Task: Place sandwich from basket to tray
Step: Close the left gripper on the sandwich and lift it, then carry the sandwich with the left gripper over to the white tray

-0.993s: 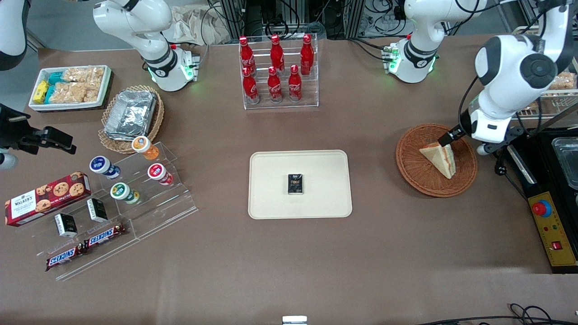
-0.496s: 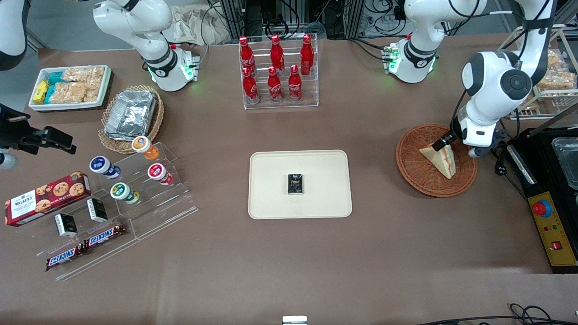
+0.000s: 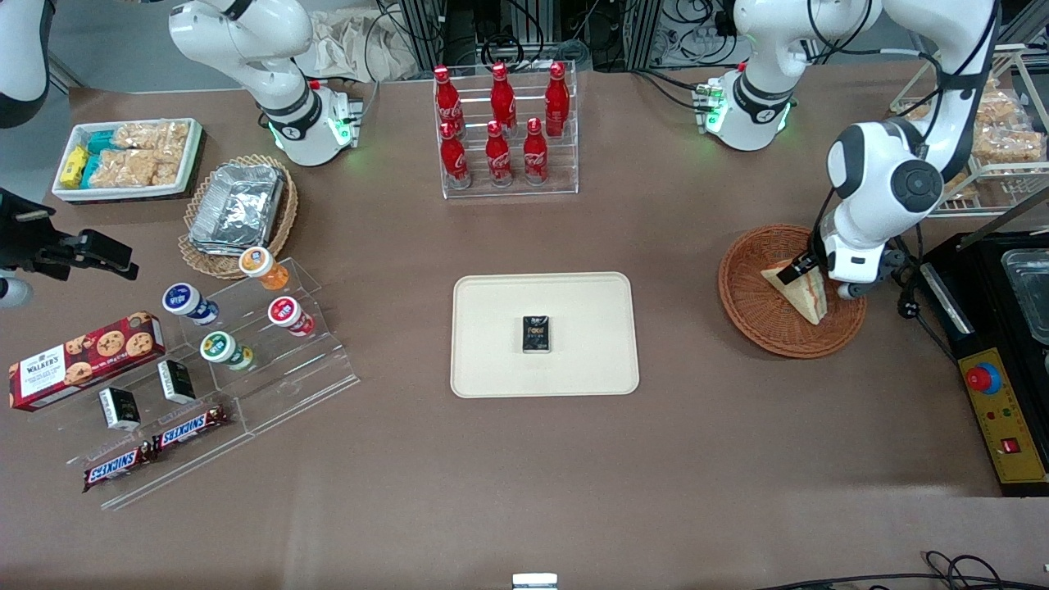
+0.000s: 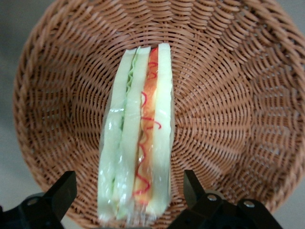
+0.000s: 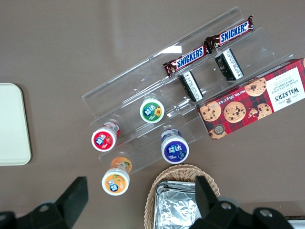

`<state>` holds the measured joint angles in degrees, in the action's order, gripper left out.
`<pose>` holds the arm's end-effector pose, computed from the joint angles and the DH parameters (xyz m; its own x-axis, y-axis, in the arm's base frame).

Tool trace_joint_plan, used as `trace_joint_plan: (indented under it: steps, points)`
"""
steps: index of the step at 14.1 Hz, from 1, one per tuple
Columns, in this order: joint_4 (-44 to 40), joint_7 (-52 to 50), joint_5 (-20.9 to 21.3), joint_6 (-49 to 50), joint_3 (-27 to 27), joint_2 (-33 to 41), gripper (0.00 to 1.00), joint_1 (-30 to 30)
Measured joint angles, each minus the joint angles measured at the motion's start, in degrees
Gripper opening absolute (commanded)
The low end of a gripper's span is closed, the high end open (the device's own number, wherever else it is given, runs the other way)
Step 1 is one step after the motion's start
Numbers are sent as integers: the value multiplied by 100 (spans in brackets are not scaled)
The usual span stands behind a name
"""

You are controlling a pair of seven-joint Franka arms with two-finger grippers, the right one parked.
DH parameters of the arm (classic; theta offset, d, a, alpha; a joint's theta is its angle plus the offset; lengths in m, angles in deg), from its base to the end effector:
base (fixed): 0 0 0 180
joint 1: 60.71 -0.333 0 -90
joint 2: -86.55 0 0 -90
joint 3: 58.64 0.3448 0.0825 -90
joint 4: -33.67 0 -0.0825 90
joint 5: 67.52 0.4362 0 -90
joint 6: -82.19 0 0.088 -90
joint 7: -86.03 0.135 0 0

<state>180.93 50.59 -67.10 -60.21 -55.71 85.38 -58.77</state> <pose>0.4614 0.0082 0.2041 0.8038 0.5892 -0.0827 0.5856 -0.8080 -0.0649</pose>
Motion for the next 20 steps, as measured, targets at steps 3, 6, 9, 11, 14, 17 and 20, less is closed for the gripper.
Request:
trace_joint_plan:
  steps: [3,6,9,11,14,17,20]
  points:
    - [-3,0,0,-109,0,-173,54,0]
    - [-35,0,0,-126,0,-169,27,0]
    - [-81,0,0,-132,1,-127,26,0]
    - [-141,0,0,-23,1,-32,26,0]
    - [-333,7,27,546,0,310,26,2]
    - [-598,11,277,1224,-13,713,26,13]
    - [-1057,129,321,1986,-75,942,26,52]
